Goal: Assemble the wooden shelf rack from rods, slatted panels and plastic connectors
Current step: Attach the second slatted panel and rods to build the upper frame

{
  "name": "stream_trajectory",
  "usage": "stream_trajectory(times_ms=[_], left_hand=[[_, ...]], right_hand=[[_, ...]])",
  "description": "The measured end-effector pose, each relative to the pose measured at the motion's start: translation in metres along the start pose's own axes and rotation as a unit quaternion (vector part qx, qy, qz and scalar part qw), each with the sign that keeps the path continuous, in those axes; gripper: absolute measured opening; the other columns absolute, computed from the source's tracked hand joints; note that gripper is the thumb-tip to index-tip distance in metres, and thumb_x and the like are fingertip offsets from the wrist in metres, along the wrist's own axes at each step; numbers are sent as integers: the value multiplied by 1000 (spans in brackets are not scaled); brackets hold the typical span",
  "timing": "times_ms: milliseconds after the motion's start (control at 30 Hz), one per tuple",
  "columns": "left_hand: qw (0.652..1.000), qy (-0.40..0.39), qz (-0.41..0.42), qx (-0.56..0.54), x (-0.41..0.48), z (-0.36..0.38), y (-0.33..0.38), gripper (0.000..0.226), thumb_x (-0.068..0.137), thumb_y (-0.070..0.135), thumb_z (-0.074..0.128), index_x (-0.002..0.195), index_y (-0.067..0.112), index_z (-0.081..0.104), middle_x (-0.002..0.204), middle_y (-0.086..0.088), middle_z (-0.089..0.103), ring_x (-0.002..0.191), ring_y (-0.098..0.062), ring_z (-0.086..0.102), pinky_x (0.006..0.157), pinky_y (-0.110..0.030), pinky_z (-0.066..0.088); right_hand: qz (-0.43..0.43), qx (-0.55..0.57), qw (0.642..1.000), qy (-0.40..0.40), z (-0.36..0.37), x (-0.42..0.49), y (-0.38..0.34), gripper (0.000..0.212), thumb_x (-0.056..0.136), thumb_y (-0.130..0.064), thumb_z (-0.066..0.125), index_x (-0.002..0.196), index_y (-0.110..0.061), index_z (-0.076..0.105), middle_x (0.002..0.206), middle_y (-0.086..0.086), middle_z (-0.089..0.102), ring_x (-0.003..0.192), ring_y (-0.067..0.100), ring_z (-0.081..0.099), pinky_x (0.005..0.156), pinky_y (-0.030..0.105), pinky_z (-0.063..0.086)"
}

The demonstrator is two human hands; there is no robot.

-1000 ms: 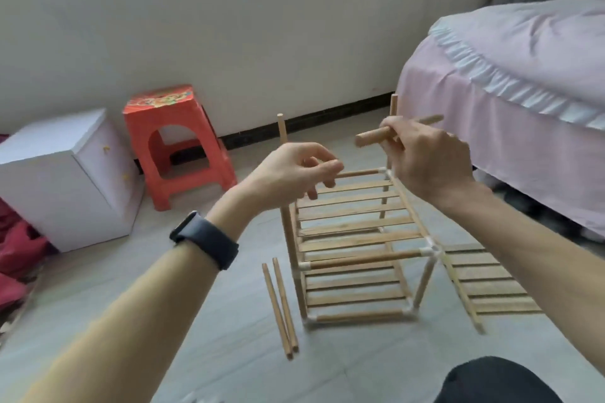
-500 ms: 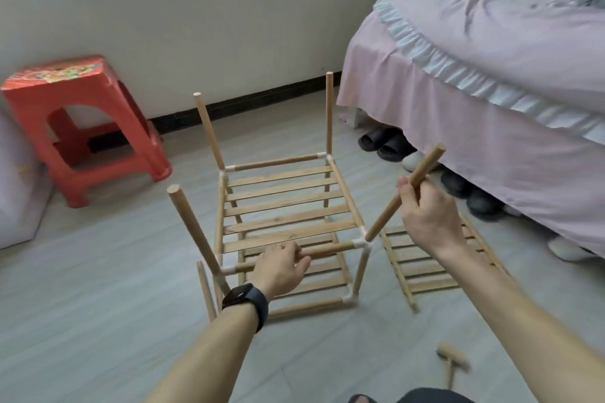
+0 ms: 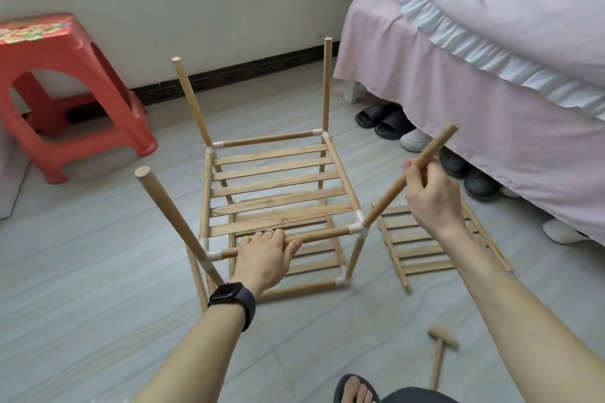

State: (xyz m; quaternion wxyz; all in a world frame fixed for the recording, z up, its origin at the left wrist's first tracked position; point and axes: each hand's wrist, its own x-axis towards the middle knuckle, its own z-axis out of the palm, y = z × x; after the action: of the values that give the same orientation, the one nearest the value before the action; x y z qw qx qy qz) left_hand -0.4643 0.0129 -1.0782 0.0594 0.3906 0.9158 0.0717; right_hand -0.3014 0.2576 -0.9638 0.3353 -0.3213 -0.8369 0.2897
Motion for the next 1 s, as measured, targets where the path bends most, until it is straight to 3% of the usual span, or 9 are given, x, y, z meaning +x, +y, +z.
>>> stream_trajectory(times_ms=[67, 167, 333, 567, 667, 733, 833, 900, 1000], left_hand=[[1000, 11, 0, 10, -2, -1, 1, 43, 101, 64, 18, 90, 28, 39, 98, 3, 65, 96, -24, 55, 84, -41, 36], [999, 26, -3, 20, -3, 1, 1, 42, 101, 62, 18, 91, 28, 40, 96, 5, 63, 92, -22, 53, 81, -39, 36], [1000, 19, 5, 19, 0, 1, 1, 44, 102, 62, 18, 93, 26, 42, 97, 4, 63, 91, -23, 53, 79, -38, 32], [1000, 2, 15, 12, 2, -2, -4, 44, 101, 65, 21, 92, 26, 40, 99, 3, 64, 95, -23, 55, 83, -40, 35], [999, -20, 15, 22, 2, -5, -3, 46, 96, 71, 34, 93, 25, 44, 93, 6, 60, 91, -21, 53, 84, -38, 37], [999, -22, 5, 33, 4, -6, 0, 42, 98, 67, 39, 92, 25, 41, 96, 5, 62, 94, -22, 55, 83, -39, 36], [999, 17, -14, 44, 3, -4, 6, 33, 102, 56, 40, 91, 25, 42, 97, 4, 66, 96, -25, 60, 82, -39, 35], [998, 52, -22, 40, -2, 1, 7, 25, 102, 47, 44, 90, 25, 48, 93, 5, 67, 89, -24, 60, 79, -38, 35], [996, 81, -31, 27, -6, 9, 6, 18, 96, 36, 50, 81, 26, 50, 80, 6, 66, 75, -21, 58, 73, -36, 33]], right_hand=[[-74, -21, 995, -64, 8, 0, -13, 25, 106, -40, 48, 90, -21, 53, 61, -6, 58, 65, -3, 61, 52, 8, 41], [-120, -11, 990, -70, 25, -7, -17, 23, 105, -36, 50, 92, -17, 52, 60, -3, 56, 63, 8, 61, 50, 12, 42], [-107, 22, 994, -15, 31, -8, -11, 25, 106, -35, 50, 90, -16, 51, 58, -2, 55, 65, 5, 61, 51, 6, 39], [-89, -2, 996, -2, 42, -15, -19, 28, 105, -42, 47, 88, -19, 49, 60, -5, 53, 55, 12, 57, 49, 14, 37], [-48, -46, 998, -22, 34, -5, -22, 34, 100, -46, 51, 78, -21, 56, 82, -7, 55, 78, 9, 55, 67, 18, 40], [30, 93, 993, -61, 30, 2, -30, 32, 93, -41, 55, 73, -17, 61, 83, -5, 58, 81, 4, 57, 78, 25, 46], [121, 342, 930, -59, 44, -3, -47, 37, 88, -31, 57, 53, -21, 48, 51, -1, 45, 51, 12, 47, 59, 28, 41], [135, 354, 926, 2, 59, -9, -52, 46, 86, -30, 61, 46, -24, 40, 43, -5, 33, 42, 13, 33, 48, 28, 31], [121, 362, 924, 5, 66, -5, -46, 51, 83, -26, 62, 39, -24, 37, 40, -7, 31, 39, 12, 30, 47, 27, 28]])
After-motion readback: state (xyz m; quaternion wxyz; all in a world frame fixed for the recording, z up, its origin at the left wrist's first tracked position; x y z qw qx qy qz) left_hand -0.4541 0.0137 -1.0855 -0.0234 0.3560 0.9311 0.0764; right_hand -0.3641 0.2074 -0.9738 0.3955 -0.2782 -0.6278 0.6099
